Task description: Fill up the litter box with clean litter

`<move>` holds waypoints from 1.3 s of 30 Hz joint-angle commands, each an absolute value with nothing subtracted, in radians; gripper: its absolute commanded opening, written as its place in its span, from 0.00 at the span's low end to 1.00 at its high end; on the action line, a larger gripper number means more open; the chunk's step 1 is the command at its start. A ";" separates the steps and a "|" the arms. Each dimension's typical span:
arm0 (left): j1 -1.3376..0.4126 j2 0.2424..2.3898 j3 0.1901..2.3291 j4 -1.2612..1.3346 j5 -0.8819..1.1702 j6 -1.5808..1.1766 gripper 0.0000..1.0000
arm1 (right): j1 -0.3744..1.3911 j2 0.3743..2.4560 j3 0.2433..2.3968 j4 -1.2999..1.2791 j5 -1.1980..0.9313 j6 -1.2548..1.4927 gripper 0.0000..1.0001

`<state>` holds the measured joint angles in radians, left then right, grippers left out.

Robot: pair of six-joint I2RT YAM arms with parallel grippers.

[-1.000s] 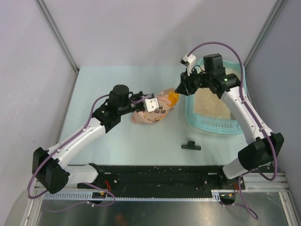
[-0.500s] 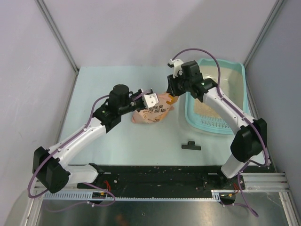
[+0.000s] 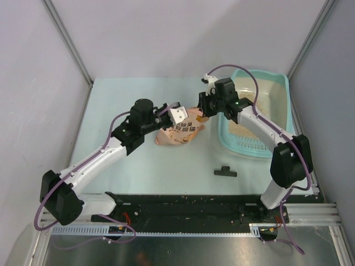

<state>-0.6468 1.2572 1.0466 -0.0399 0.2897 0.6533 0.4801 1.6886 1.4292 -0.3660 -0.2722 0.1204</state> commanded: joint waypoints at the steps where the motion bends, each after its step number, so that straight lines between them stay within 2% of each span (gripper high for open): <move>1: -0.666 1.241 1.086 0.092 0.333 0.611 0.00 | 0.472 1.750 1.368 -0.407 -0.399 0.230 0.00; 11: -0.669 1.226 1.049 0.091 0.293 0.660 0.00 | 0.423 1.783 1.299 -0.203 -0.786 0.466 0.00; 18: -0.669 1.221 1.037 0.069 0.273 0.684 0.00 | 0.301 1.779 1.285 -0.120 -0.940 0.580 0.00; 25: -0.667 1.233 1.038 0.064 0.261 0.752 0.00 | 0.213 1.796 1.285 0.072 -1.129 0.764 0.00; 30: -0.661 1.236 1.054 0.057 0.255 0.779 0.00 | 0.166 1.787 1.285 0.117 -1.144 0.865 0.00; 33: -0.663 1.226 1.062 0.046 0.256 0.819 0.00 | 0.124 1.747 1.287 0.057 -1.144 0.824 0.00; 35: -0.661 1.213 1.060 0.045 0.261 0.827 0.00 | 0.109 1.704 1.287 -0.072 -1.102 0.769 0.00; 39: -0.663 1.203 1.052 0.041 0.255 0.834 0.00 | 0.092 1.736 1.287 -0.044 -1.095 0.788 0.00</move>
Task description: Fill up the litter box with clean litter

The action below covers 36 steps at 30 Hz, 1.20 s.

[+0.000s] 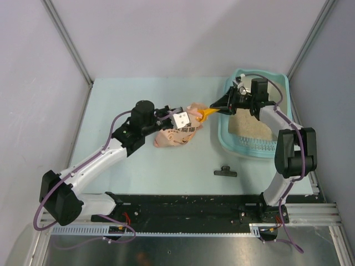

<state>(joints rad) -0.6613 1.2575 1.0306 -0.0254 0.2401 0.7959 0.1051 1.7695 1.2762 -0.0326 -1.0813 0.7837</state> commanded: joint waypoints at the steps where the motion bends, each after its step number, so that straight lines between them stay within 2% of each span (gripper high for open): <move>1: -0.663 1.207 1.057 0.041 0.253 0.834 0.00 | 0.083 1.749 1.287 -0.046 -1.082 0.796 0.00; 5: -0.666 1.215 1.078 0.037 0.239 0.838 0.00 | 0.055 1.772 1.261 0.123 -1.103 0.957 0.00; 13: -0.670 1.220 1.092 0.025 0.238 0.847 0.00 | 0.018 1.752 1.249 0.081 -1.201 0.925 0.00; 15: -0.672 1.220 1.103 0.017 0.239 0.857 0.00 | 0.008 1.740 1.249 -0.044 -1.222 0.835 0.00; 17: -0.670 1.221 1.109 0.014 0.238 0.861 0.00 | -0.034 1.738 1.241 -0.052 -1.227 0.836 0.00; 21: -0.672 1.235 1.108 0.014 0.247 0.859 0.00 | -0.034 1.763 1.177 0.324 -1.215 1.125 0.00; 25: -0.676 1.244 1.124 0.014 0.250 0.854 0.00 | -0.052 1.718 1.169 0.166 -1.197 0.986 0.00; 27: -0.677 1.250 1.124 0.012 0.250 0.850 0.00 | -0.015 1.741 1.111 0.347 -1.197 1.114 0.00; 29: -0.678 1.252 1.126 0.012 0.252 0.851 0.00 | -0.003 1.747 1.115 0.415 -1.216 1.143 0.00; 36: -0.680 1.244 1.127 0.014 0.244 0.870 0.00 | -0.047 1.741 1.129 0.264 -1.226 1.019 0.00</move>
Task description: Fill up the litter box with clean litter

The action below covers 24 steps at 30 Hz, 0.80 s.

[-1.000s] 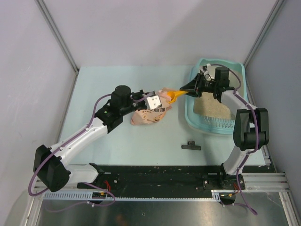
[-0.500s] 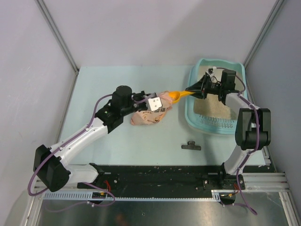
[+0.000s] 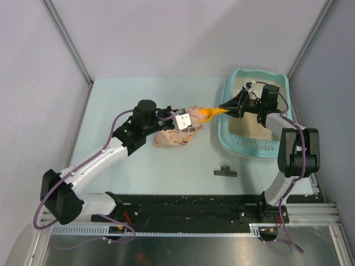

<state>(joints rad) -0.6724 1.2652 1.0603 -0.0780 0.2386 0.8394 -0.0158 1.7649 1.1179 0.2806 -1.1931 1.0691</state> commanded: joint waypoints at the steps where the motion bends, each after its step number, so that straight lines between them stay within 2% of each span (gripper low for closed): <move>1: -0.678 1.246 1.129 0.014 0.242 0.870 0.00 | -0.052 1.738 1.129 0.276 -1.223 1.038 0.00; 5: -0.678 1.252 1.141 0.012 0.247 0.877 0.00 | -0.075 1.727 1.129 0.360 -1.216 1.087 0.00; 12: -0.678 1.270 1.154 0.012 0.253 0.877 0.00 | -0.106 1.689 1.126 0.213 -1.229 0.979 0.00; 24: -0.678 1.275 1.154 0.012 0.253 0.893 0.00 | -0.140 1.660 1.101 0.282 -1.227 1.054 0.00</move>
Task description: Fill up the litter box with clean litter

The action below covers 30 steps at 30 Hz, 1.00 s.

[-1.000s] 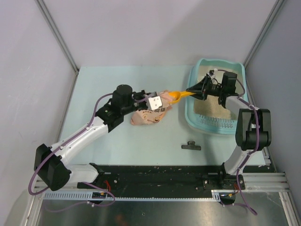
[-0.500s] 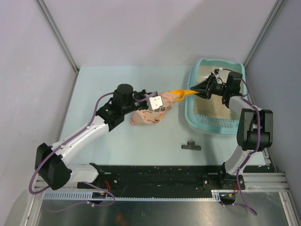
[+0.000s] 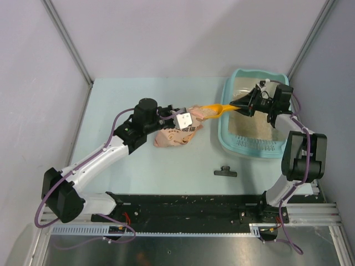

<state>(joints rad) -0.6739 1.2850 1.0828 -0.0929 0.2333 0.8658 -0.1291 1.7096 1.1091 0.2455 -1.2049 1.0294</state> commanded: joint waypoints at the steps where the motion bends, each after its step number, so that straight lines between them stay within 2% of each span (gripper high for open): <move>1: -0.678 1.273 1.154 0.012 0.252 0.891 0.00 | -0.141 1.658 1.100 0.282 -1.226 1.057 0.00; 23: -0.676 1.322 1.189 0.015 0.288 0.896 0.00 | -0.235 1.598 1.046 0.288 -1.229 1.101 0.00; 30: -0.676 1.365 1.224 0.015 0.299 0.916 0.00 | -0.296 1.608 1.042 0.367 -1.243 1.173 0.00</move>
<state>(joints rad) -0.6727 1.3533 1.1358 -0.0963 0.2401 0.8806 -0.2611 1.6398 1.0424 0.2787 -1.2110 1.1137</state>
